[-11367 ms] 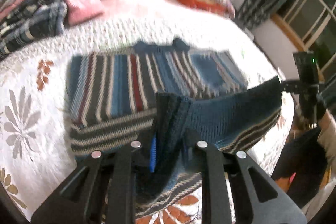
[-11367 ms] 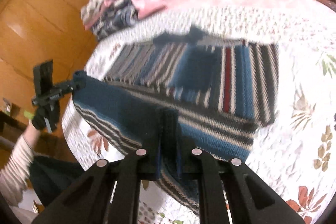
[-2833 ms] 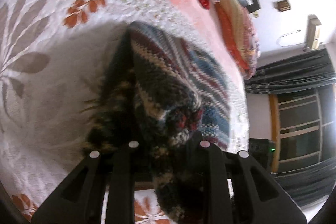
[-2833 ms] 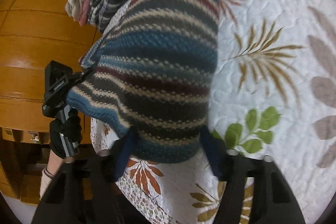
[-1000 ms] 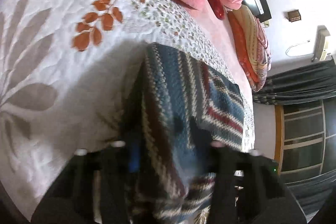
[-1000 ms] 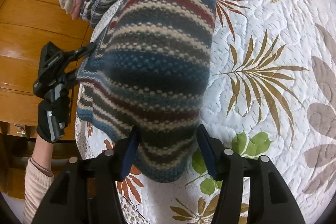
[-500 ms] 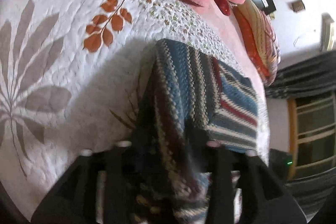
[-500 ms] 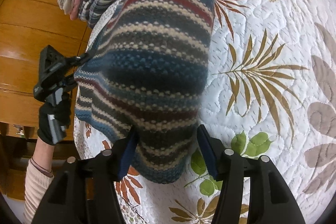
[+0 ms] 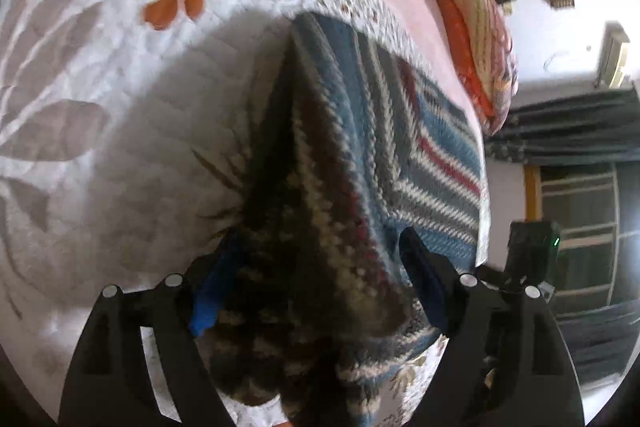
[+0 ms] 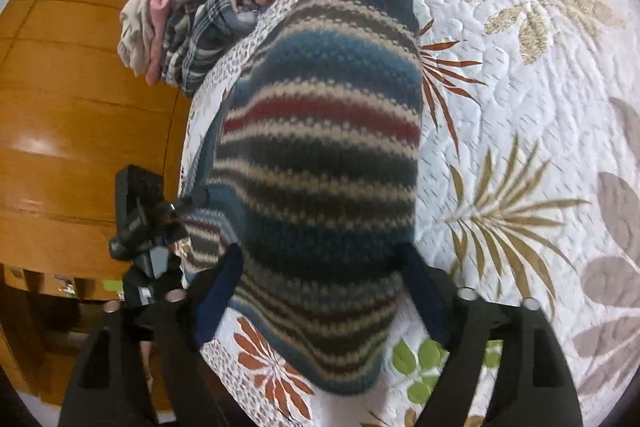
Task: Fold small clothes
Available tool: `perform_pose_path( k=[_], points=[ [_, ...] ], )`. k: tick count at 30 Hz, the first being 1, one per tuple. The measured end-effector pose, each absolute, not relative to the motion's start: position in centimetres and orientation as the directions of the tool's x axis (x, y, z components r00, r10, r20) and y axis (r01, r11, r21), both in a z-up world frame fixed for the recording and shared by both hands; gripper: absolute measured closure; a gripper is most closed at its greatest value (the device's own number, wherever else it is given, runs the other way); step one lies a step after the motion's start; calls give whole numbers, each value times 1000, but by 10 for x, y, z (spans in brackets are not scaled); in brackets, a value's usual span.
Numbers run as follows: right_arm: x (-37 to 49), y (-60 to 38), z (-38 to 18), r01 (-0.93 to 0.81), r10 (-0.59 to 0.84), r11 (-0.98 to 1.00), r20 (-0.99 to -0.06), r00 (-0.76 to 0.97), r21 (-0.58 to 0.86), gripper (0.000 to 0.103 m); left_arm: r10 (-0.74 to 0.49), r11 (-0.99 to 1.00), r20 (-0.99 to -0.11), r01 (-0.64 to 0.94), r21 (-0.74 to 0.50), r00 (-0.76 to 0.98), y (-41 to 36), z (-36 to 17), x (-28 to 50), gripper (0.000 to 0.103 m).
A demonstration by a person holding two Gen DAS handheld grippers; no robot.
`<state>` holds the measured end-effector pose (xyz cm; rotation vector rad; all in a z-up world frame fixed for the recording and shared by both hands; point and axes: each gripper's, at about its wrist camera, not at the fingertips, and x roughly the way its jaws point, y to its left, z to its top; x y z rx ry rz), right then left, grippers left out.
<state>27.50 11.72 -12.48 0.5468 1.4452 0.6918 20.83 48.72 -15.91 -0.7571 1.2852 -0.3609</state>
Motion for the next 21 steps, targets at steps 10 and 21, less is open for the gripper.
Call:
perform_pose_path(
  k=[10, 21],
  points=[
    [301, 130, -160, -60, 735, 676, -678, -14, 734, 9, -636, 746, -748, -95, -659, 191, 468, -173, 204, 18],
    [297, 134, -155, -103, 722, 689, -692, 9, 718, 32, -676, 697, -699, -104, -709, 233, 459, -170, 200, 50]
  ],
)
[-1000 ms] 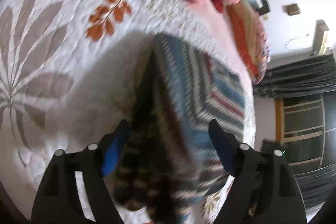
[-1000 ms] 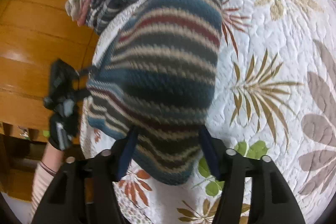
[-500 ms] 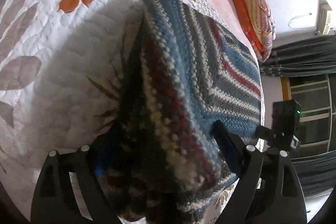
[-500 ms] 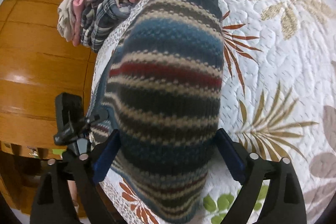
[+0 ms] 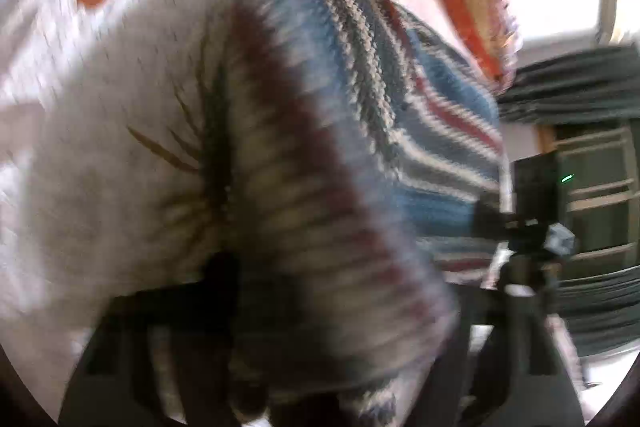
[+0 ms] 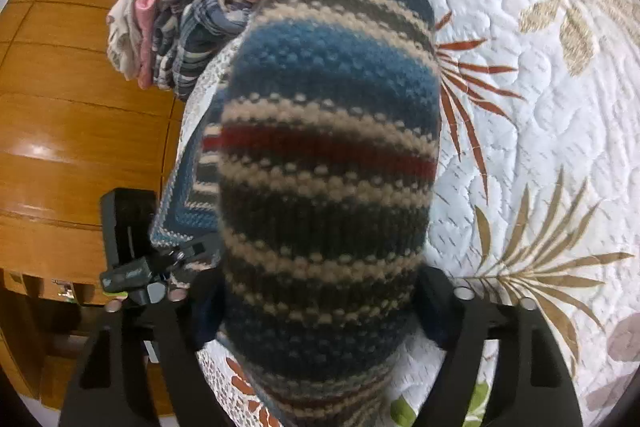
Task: Fold small clothes
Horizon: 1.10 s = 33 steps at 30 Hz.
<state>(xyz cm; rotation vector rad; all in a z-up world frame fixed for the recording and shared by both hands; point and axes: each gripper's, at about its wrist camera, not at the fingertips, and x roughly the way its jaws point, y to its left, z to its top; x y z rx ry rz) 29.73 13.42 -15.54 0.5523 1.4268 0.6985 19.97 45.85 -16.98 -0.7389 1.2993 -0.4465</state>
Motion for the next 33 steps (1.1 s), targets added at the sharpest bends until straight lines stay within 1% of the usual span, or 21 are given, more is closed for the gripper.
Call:
perform_pose_path(
  k=[2, 5, 8, 13, 18, 23, 24, 26, 28, 30, 33],
  points=[
    [294, 132, -147, -119, 719, 691, -695, 15, 713, 35, -652, 725, -720, -83, -684, 238, 450, -165, 197, 53],
    [289, 128, -127, -152, 710, 699, -703, 30, 699, 37, -674, 707, -690, -44, -706, 264, 438, -153, 194, 56],
    [280, 107, -106, -182, 709, 698, -705, 36, 693, 37, -706, 679, -647, 13, -734, 287, 416, -137, 188, 56],
    [261, 50, -70, -213, 672, 729, -740, 41, 651, 37, -758, 628, -585, 80, -774, 288, 351, -112, 171, 56],
    [233, -11, -48, -245, 647, 744, -762, 30, 622, 37, -774, 618, -567, 138, -774, 281, 277, -98, 141, 56],
    [212, -57, -65, -243, 624, 759, -781, 7, 604, 37, -745, 659, -613, 145, -738, 264, 221, -110, 123, 56],
    [210, -63, -71, -234, 624, 761, -782, 5, 605, 37, -729, 679, -634, 147, -720, 259, 211, -116, 118, 55],
    [207, -72, -92, -197, 619, 769, -785, -9, 608, 36, -708, 701, -658, 150, -697, 256, 207, -124, 112, 54],
    [206, -73, -113, -177, 582, 796, -812, -40, 579, 36, -692, 718, -681, 125, -685, 238, 210, -139, 110, 53],
    [203, -74, -132, -156, 556, 816, -830, -56, 557, 31, -685, 723, -692, 89, -685, 228, 213, -156, 110, 50],
    [201, -79, -150, -111, 571, 812, -819, -58, 573, 27, -688, 722, -684, 131, -680, 244, 213, -166, 110, 46]
  ],
)
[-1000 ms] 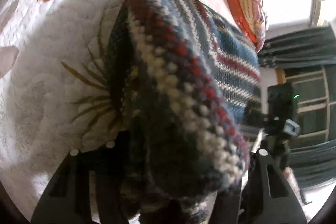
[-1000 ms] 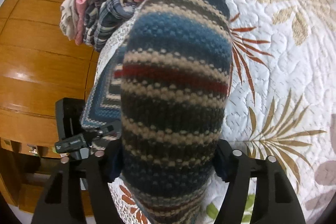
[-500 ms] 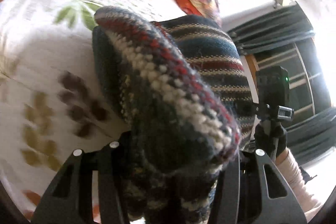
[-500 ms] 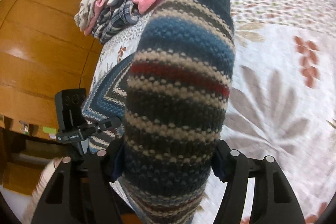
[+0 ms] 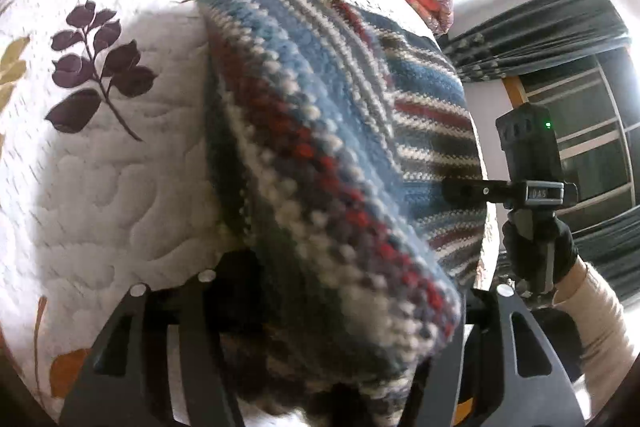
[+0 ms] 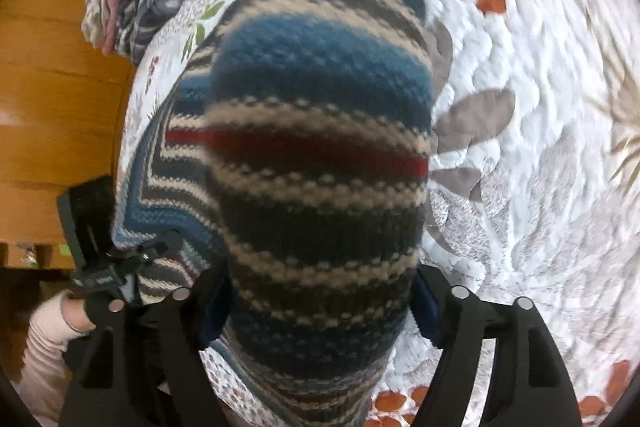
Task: Fold small clothes
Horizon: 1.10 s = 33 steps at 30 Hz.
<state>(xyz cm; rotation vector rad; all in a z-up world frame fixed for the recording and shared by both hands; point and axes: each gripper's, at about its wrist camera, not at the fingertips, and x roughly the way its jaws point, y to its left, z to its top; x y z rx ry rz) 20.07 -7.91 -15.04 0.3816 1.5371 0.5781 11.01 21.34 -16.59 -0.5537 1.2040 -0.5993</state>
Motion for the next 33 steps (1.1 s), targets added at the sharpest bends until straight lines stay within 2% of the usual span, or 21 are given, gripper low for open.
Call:
perform_pose_path(
  k=[6, 10, 12, 16, 23, 28, 33],
  points=[
    [187, -86, -160, -69, 599, 797, -800, -29, 600, 23, -666, 743, -708, 128, -657, 234, 210, -164, 119, 42],
    [180, -83, -140, -91, 540, 838, -842, -8, 538, 22, -606, 792, -768, 76, -605, 208, 194, -150, 139, 39],
    [177, -77, -121, -115, 482, 871, -876, 13, 478, 21, -558, 827, -804, 53, -560, 205, 196, -136, 140, 40],
    [157, -82, -83, -181, 373, 919, -922, 104, 351, 22, -389, 918, -875, 41, -395, 289, 200, -91, 129, 42],
    [111, -74, -47, -212, 347, 927, -922, 173, 309, 23, -352, 934, -835, 106, -340, 424, 179, -28, 95, 40],
    [90, -80, -62, -162, 315, 943, -936, 159, 290, 23, -332, 943, -845, 148, -297, 420, 160, -37, 63, 40],
    [83, -87, -83, -141, 257, 961, -956, 143, 237, 24, -230, 973, -895, 113, -202, 381, 169, -75, 57, 40]
  ],
)
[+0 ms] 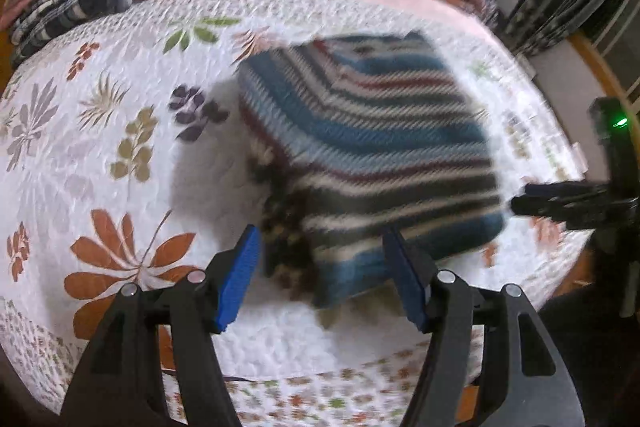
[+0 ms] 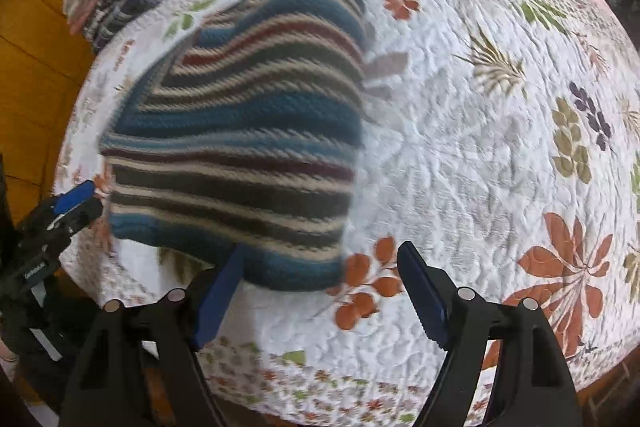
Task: Fold small clothes
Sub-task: 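Lower the folded sweater onto the quilt and open both tools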
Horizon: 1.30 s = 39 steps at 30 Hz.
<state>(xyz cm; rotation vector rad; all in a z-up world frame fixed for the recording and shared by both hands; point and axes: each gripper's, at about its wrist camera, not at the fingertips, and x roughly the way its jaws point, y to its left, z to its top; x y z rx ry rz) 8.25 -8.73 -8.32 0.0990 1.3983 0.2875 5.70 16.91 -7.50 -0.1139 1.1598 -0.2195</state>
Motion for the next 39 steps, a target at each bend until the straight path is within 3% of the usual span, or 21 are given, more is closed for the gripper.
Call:
perform_pose_path(
  k=[14, 19, 26, 32, 39],
  points=[
    [96, -91, -135, -80, 223, 972, -974, 44, 219, 22, -231, 972, -934, 16, -236, 271, 193, -121, 76, 37],
    [95, -91, -100, -96, 201, 977, -972, 122, 190, 21, -256, 965, -914, 27, -261, 316, 186, -88, 67, 39],
    [67, -63, -45, -192, 45, 981, -958, 284, -11, 4, -260, 963, -892, 30, -269, 371, 168, -46, 46, 14],
    [53, -59, -27, -124, -5, 991, -954, 301, -45, 4, -204, 972, -905, -31, -232, 372, 168, -38, 25, 12],
    [35, -74, -26, -58, 100, 994, -965, 244, 89, 4, -111, 990, -924, -45, -137, 366, 163, -37, 8, 12]
  ],
)
